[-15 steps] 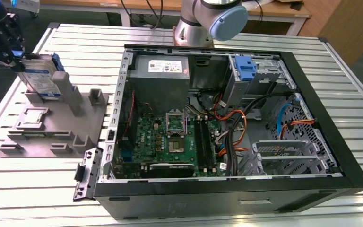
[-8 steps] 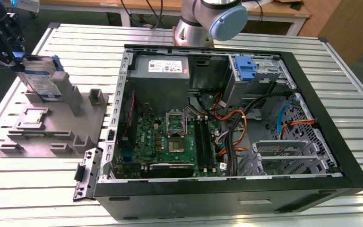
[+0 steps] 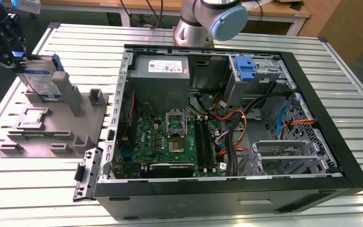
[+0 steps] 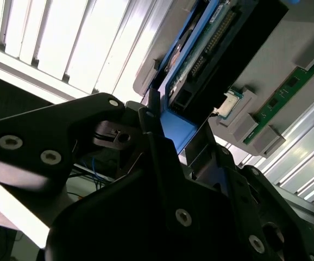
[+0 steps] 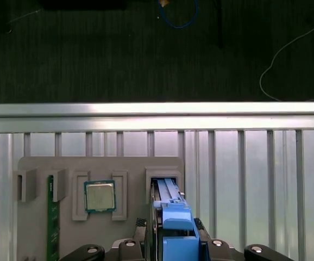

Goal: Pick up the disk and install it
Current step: 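Pick up the disk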

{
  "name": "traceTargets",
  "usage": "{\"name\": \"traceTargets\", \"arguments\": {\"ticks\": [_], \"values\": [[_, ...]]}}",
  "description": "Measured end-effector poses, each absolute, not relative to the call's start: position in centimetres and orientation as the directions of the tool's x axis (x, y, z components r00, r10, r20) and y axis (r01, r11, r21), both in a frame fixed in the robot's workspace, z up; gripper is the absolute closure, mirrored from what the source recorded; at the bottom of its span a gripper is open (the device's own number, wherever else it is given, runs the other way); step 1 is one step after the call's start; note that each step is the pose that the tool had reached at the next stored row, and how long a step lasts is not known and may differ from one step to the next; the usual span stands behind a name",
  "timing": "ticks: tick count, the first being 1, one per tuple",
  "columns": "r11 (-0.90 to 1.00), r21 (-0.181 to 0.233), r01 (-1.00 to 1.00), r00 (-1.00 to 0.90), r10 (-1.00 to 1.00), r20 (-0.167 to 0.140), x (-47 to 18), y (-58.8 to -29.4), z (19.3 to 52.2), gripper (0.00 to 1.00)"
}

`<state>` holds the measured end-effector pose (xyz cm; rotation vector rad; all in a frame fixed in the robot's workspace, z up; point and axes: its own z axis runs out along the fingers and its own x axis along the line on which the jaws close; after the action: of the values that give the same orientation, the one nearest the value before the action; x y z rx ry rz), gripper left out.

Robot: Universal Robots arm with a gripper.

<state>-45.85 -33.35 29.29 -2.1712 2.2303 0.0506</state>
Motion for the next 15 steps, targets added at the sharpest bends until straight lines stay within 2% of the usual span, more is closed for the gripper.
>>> {"name": "traceTargets", "arguments": {"ticks": [7,8,15], "values": [[0.027,0.003,-1.0,-0.027,-0.999,-0.043,-45.85,-33.35,29.13,0.57],[0.027,0.003,-1.0,-0.027,-0.999,-0.043,-45.85,-33.35,29.13,0.64],[0.027,0.003,-1.0,-0.027,-0.999,-0.043,-45.85,-33.35,29.13,0.64]]}}
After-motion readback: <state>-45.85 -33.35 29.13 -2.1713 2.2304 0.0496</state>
